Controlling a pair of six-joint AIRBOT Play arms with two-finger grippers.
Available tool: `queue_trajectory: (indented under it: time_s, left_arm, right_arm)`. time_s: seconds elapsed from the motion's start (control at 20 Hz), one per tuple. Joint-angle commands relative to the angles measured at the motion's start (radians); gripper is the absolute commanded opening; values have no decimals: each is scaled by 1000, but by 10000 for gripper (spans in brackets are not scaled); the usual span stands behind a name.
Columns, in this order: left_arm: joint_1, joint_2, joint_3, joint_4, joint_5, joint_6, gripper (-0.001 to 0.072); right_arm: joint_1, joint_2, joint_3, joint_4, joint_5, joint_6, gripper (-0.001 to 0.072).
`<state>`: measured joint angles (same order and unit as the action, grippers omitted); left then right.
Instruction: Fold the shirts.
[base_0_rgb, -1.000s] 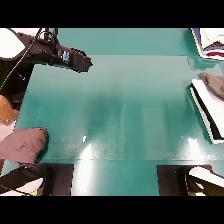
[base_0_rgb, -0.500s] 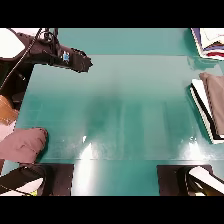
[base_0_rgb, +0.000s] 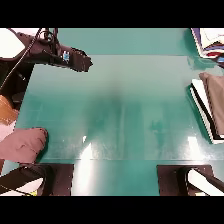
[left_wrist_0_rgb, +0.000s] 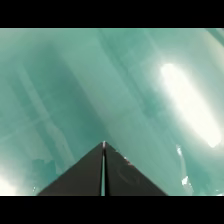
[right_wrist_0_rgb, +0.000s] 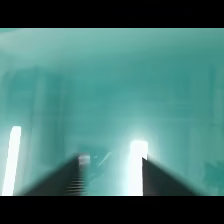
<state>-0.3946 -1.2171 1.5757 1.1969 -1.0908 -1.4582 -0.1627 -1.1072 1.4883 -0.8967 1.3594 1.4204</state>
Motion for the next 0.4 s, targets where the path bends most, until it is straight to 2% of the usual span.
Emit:
queue_trajectory:
  time_s: [0.0, 0.05, 0.35]
  left_arm:
    - [0, 0, 0, 0, 10, -1, 31]
    - [0, 0, 0, 0, 10, 0, 31]
    - [0, 0, 0, 0, 10, 0, 31]
  right_arm:
    - [210, 1, 10, 4, -51, 0, 77]
    - [240, 1, 10, 4, -50, -1, 19]
    - [281, 1, 9, 6, -15, 0, 19]
